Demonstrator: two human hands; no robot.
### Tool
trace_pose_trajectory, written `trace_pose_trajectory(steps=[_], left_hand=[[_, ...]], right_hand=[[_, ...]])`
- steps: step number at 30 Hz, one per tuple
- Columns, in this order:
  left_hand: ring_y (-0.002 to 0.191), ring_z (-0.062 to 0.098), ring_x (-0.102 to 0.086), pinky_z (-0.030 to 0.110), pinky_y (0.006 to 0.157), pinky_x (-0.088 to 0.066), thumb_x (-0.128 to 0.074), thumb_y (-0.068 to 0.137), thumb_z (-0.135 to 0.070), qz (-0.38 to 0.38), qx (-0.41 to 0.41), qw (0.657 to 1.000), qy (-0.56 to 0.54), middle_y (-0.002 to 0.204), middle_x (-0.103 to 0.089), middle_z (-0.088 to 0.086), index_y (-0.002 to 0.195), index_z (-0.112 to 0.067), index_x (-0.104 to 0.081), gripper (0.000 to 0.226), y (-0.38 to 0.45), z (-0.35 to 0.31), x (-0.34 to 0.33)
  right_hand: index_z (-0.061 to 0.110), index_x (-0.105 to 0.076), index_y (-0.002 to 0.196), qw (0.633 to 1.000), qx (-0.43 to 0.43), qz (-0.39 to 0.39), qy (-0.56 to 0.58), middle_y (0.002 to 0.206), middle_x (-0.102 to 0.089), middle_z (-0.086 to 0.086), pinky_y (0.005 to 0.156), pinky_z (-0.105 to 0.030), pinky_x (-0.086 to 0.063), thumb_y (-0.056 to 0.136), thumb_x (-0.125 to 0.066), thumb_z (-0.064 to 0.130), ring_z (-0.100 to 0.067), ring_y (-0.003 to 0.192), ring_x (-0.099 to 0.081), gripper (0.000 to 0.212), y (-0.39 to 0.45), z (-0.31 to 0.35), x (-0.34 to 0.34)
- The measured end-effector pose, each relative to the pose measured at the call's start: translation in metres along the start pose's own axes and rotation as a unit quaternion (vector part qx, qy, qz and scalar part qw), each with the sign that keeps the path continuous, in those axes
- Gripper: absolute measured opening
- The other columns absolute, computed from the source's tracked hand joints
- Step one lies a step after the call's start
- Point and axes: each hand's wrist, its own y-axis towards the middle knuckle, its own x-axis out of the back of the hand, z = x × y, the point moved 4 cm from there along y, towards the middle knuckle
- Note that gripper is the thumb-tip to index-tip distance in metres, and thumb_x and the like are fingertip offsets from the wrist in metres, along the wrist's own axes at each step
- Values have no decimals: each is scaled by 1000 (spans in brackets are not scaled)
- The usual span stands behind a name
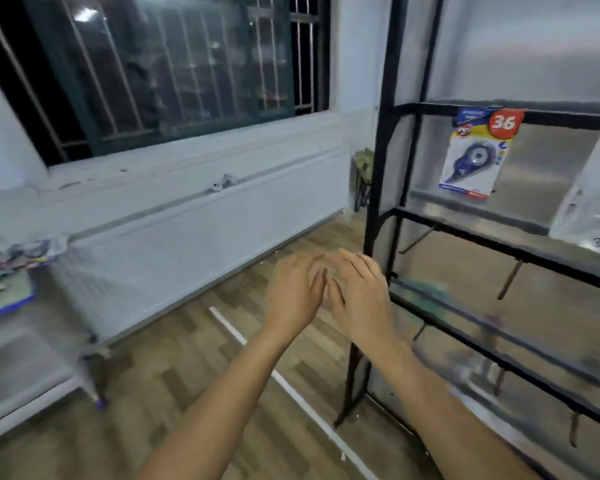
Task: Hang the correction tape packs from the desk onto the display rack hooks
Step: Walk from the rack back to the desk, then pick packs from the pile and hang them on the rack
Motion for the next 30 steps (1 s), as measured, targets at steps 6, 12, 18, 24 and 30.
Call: trace_pose_trajectory(steps=[6,12,18,24,30], left_hand=[[114,21,-53,29,97,-37,-52,95,-19,-36,103,992,68,122,-63,0,123,-18,-63,30,-76,132,109],[112,28,-57,37,97,-43,-57,90,-16,-64,206,967,137,120,-65,7,121,-12,-64,33,-160,233,205],[100,33,-63,42,87,-51,-64,82,-8,-120,298,930,181,109,-70,10,113,-8,-68,31,-231,309,274],[119,23,-53,39,96,-42,-54,90,-23,-121,409,878,217,126,-62,0,128,-18,-58,38,-260,407,317],[120,26,-52,36,97,-42,-54,92,-25,-127,467,843,235,132,-59,4,133,-16,-55,42,-240,507,356]], right_hand=[[3,-65,118,987,11,124,102,123,-61,-16,102,-37,-38,84,-62,7,-32,116,-56,34,-23,133,-116],[1,-67,114,965,37,201,167,122,-62,-20,99,-37,-39,80,-68,6,-38,109,-57,35,-55,263,-202],[11,-62,123,924,96,303,213,134,-55,-10,102,-33,-34,85,-63,13,-31,119,-49,38,-82,372,-276],[13,-60,127,884,120,377,250,140,-50,-6,104,-24,-25,88,-58,15,-26,126,-44,39,-87,452,-366],[16,-57,130,855,132,427,263,144,-45,-1,108,-26,-26,92,-54,20,-21,131,-40,39,-57,511,-466]])
